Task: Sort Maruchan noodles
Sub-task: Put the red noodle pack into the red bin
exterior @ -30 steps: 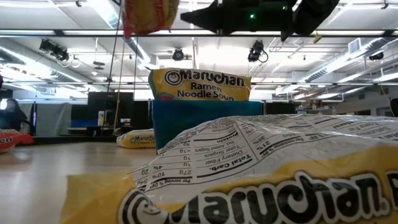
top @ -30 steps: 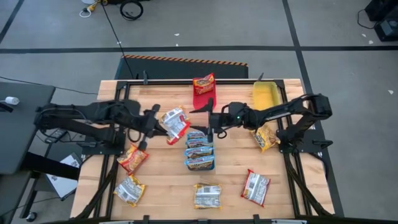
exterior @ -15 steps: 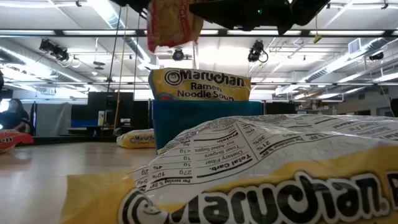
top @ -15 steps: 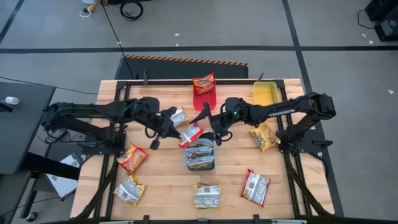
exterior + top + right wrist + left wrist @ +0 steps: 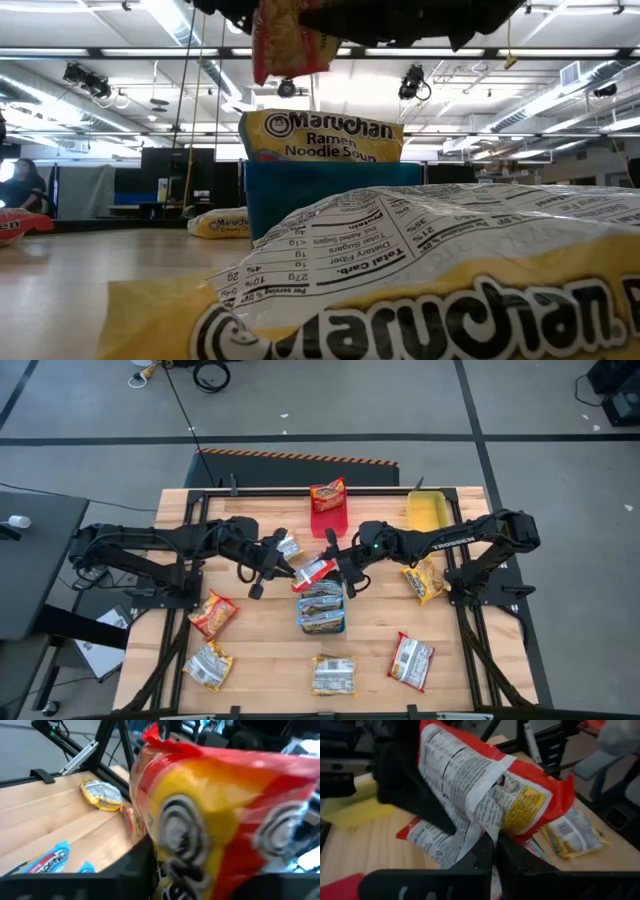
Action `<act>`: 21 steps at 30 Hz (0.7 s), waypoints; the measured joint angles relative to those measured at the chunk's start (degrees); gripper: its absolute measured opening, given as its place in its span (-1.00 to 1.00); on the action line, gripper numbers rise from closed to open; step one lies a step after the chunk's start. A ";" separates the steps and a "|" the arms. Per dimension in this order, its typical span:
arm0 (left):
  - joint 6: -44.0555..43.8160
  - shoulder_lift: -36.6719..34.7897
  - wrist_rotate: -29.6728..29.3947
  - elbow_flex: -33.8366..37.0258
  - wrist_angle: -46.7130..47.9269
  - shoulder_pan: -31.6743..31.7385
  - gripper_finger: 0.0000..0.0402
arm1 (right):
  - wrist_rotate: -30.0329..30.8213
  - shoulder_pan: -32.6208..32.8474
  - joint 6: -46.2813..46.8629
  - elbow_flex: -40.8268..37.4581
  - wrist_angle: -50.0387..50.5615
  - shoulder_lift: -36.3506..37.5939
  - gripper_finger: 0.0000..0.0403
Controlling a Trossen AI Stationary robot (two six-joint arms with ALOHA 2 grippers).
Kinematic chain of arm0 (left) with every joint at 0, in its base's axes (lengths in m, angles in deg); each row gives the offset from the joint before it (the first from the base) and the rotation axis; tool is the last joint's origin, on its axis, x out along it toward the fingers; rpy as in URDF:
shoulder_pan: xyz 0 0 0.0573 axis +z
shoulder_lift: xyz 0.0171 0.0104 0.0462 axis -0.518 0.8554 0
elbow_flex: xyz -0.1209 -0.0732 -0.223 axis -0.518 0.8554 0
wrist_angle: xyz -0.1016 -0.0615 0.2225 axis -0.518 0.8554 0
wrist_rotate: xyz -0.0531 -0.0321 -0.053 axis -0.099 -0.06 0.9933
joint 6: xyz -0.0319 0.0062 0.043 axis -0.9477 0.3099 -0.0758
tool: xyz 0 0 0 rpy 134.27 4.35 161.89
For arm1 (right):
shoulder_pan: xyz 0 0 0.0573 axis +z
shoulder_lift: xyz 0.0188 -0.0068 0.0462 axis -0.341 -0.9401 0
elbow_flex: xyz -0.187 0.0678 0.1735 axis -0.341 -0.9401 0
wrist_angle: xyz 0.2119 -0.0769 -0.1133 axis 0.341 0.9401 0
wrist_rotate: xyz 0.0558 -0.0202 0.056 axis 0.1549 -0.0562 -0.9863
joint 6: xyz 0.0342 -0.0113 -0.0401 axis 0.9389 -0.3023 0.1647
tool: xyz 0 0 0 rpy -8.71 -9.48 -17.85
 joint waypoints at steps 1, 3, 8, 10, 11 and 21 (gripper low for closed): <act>-0.21 0.00 -1.41 -0.02 -0.14 -0.04 -0.86 | 0.23 -0.05 0.75 0.93 1.98 0.00 -0.50; -0.28 -0.04 -4.06 -0.46 1.25 -0.07 -0.79 | 0.63 -0.41 2.52 3.26 6.94 0.00 -0.69; -3.09 -3.25 -16.01 -7.24 19.78 -2.64 -0.51 | 10.77 -1.42 4.91 11.51 24.71 0.05 -0.82; -6.58 -4.71 -20.14 -10.70 29.15 -4.80 -0.40 | 18.38 -2.59 5.21 14.86 33.44 0.02 -0.82; -8.89 -5.64 -21.63 -12.29 32.71 -5.98 -0.36 | 22.20 -3.55 5.27 16.50 37.11 -0.07 -0.82; -23.25 -12.89 -27.64 -5.47 40.54 -14.46 -0.29 | 40.07 -14.22 7.58 35.90 59.87 -7.27 -0.83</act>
